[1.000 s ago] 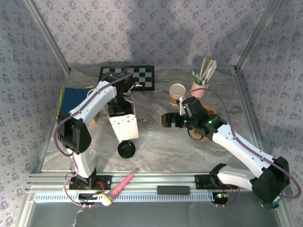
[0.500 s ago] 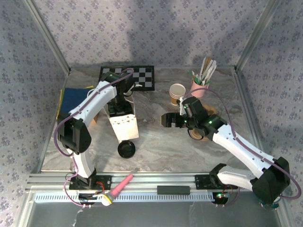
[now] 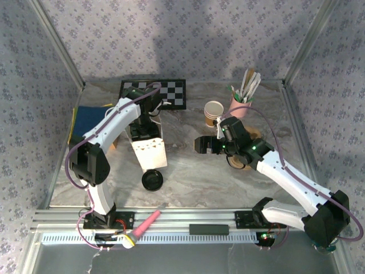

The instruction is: Pack the takeout coffee

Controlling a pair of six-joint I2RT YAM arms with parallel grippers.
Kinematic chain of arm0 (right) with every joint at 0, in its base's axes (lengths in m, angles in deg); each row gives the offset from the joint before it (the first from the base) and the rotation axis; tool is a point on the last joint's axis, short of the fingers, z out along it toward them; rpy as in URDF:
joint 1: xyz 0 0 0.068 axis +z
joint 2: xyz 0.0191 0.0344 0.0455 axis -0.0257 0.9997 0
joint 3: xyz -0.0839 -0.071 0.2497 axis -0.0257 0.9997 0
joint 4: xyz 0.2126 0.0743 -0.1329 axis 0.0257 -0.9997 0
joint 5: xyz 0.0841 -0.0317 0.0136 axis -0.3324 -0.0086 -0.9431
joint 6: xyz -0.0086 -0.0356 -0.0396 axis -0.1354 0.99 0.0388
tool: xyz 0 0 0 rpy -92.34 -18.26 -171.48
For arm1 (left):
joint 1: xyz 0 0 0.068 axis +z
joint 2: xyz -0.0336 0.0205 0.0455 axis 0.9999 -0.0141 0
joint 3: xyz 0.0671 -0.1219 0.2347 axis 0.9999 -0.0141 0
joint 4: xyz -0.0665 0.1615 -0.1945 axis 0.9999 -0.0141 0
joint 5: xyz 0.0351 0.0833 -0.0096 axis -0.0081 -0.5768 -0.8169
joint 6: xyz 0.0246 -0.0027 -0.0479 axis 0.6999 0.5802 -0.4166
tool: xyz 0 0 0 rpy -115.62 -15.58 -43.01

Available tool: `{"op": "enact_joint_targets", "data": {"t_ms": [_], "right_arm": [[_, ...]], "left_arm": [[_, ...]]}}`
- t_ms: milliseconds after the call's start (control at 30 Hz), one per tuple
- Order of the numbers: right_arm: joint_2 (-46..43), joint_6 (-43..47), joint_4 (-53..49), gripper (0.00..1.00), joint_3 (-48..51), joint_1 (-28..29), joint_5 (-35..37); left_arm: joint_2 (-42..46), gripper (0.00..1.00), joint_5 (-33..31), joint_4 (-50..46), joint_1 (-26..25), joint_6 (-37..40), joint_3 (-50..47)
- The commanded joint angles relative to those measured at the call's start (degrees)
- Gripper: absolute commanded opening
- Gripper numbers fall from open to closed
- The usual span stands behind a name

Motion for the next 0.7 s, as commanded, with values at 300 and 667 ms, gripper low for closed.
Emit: {"op": "enact_joint_targets", "data": {"t_ms": [300, 667], "right_arm": [[-0.88, -0.83, -0.65, 1.0, 0.17, -0.21, 0.23], [-0.67, -0.85, -0.64, 1.0, 0.3, -0.18, 0.14]], "left_arm": [[1.19, 0.49, -0.49, -0.54, 0.61, 0.8, -0.04], [1.53, 0.49, 0.11, 0.01, 0.6, 1.07, -0.12]]}}
